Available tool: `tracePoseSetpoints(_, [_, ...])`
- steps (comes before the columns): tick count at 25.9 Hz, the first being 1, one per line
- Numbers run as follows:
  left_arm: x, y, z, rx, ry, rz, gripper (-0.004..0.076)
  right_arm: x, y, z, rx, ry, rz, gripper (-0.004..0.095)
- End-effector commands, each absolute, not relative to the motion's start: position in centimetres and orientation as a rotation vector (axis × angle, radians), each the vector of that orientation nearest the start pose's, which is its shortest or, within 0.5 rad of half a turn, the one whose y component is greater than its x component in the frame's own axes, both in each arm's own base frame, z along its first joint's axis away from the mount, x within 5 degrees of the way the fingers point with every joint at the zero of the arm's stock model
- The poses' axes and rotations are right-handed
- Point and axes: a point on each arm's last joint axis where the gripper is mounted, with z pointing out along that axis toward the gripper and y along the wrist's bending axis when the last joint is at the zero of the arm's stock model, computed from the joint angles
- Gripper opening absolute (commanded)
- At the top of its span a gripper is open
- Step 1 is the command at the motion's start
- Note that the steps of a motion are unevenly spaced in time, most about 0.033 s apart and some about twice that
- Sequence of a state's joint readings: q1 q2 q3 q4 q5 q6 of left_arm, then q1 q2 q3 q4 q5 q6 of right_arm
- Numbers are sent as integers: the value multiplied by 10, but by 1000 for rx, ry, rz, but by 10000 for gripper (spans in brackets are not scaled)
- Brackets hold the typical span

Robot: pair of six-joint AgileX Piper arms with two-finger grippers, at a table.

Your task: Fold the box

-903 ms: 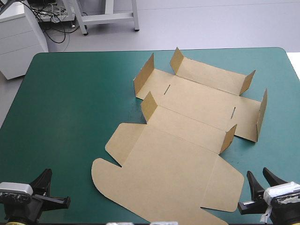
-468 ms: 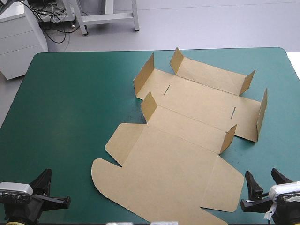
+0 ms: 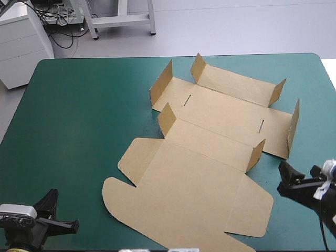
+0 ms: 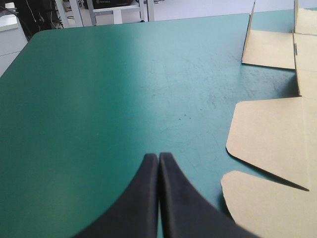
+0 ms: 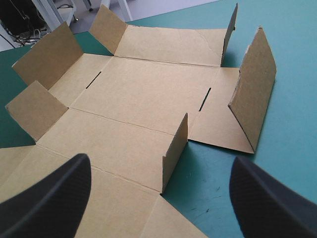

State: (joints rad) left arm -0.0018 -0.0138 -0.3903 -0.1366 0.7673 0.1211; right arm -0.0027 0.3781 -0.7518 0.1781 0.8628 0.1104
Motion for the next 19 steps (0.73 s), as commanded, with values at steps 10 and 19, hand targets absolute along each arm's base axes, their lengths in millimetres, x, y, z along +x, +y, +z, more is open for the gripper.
tracePoseSetpoints(10, [10,-9,286,77,1720,-91,-32,172,15,377,334,2391,350,719])
tracePoseSetpoints(19, [10,-9,286,77,1720,-91,-32,247,20,319,515,2650,424,719])
